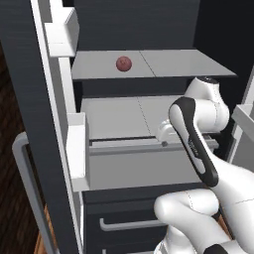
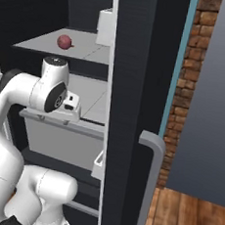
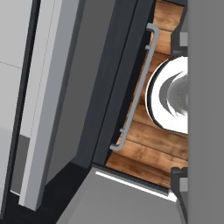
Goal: Take the cheese, chicken drumstick, and onion from the fridge and place them on the plate on the dining counter to create an appetizer plate.
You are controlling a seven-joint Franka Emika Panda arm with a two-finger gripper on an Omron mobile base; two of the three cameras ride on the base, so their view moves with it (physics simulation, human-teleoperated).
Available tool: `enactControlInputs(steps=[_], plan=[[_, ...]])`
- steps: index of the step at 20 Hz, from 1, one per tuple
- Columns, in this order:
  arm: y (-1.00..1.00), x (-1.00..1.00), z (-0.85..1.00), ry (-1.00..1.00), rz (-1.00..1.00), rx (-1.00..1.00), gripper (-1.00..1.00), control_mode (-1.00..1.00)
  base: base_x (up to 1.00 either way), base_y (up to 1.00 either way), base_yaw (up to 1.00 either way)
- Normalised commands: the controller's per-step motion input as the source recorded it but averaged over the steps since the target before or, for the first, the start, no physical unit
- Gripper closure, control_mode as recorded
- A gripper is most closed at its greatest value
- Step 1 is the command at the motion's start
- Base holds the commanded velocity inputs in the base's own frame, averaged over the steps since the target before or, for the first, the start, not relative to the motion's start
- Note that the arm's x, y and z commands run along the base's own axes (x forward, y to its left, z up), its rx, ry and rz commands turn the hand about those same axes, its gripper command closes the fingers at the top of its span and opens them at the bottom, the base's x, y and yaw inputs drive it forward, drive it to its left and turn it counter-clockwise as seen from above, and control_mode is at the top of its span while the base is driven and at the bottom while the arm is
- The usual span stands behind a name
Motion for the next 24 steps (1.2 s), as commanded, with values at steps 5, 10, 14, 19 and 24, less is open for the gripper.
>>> enactControlInputs(steps=[5,10,14,19,24], plan=[[0.08,0.09,0.05,-0.03,0.00,-0.01,-1.00,-1.00,0.13,0.04,0.00],[0.22,0.01,0.32,-0.41,0.02,-0.09,-1.00,-1.00,0.00,0.00,0.00],[0.16,0.02,0.36,-0.36,0.00,-0.01,-1.00,-1.00,0.00,0.00,0.00],[0.00,0.00,0.46,-0.07,0.00,0.04,-1.00,-1.00,0.00,0.00,0.00],[0.00,0.00,0.53,0.00,0.00,0.07,-1.00,-1.00,0.00,0.00,0.00]])
